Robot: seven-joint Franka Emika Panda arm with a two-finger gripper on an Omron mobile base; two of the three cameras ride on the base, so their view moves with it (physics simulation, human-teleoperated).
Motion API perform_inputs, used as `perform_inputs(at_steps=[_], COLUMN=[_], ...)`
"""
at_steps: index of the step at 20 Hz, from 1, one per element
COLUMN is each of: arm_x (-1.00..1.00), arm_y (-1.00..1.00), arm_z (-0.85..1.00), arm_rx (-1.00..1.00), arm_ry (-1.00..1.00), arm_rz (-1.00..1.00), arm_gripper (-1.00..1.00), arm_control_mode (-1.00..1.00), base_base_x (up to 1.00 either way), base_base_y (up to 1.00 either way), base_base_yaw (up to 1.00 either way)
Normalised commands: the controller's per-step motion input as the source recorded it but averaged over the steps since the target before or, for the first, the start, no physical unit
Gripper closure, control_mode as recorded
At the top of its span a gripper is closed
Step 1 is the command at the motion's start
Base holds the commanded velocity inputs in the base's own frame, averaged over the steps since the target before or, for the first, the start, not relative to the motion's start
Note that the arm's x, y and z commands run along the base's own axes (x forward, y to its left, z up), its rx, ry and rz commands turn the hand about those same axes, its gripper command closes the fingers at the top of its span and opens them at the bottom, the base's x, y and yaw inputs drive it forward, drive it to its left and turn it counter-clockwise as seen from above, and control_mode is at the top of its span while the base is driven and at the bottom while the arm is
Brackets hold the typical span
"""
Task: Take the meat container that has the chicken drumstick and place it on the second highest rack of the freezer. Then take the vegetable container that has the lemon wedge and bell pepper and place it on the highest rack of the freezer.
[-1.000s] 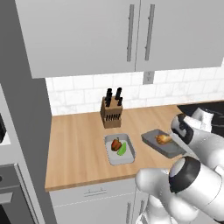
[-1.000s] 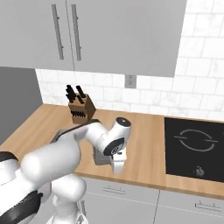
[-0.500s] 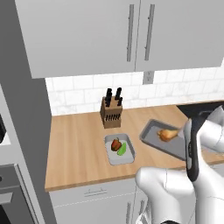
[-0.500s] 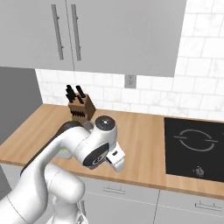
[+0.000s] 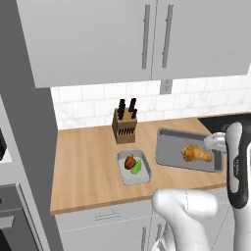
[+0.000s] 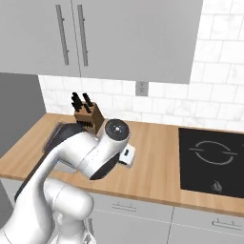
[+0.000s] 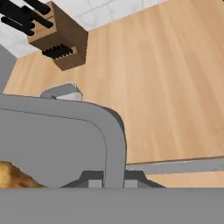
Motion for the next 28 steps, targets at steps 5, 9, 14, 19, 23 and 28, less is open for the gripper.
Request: perform_inputs(at_steps=[5,9,14,19,23,28], arm_x=[0.24,0.26,0.04,-0.04,-0.20,0.00], arm_y=[0.49,0.49,0.50,0.32,0.13,0.00], arm_z=[1.00,0.93,0.54,0.08,-0.02,0.00], arm_rx=[-0.08,-0.04,-0.01,-0.05,-0.01,0.00], arm_ry=[0.03,0.08,0.17,0.18,0.06,0.00], arm_rz=[0.53,0.36,0.33,0.29,0.04,0.00], arm_gripper=[1.00,1.00,1.00,1.00,1.00,1.00], arm_control_mode=[-1.00,-1.00,-1.00,-1.00,-1.00,1.00], base_base_x=[0.00,0.00,0.00,0.00,0.00,-0.60], base_base_y=[0.00,0.00,0.00,0.00,0.00,0.19], base_base_yaw=[0.00,0.00,0.00,0.00,0.00,-0.13])
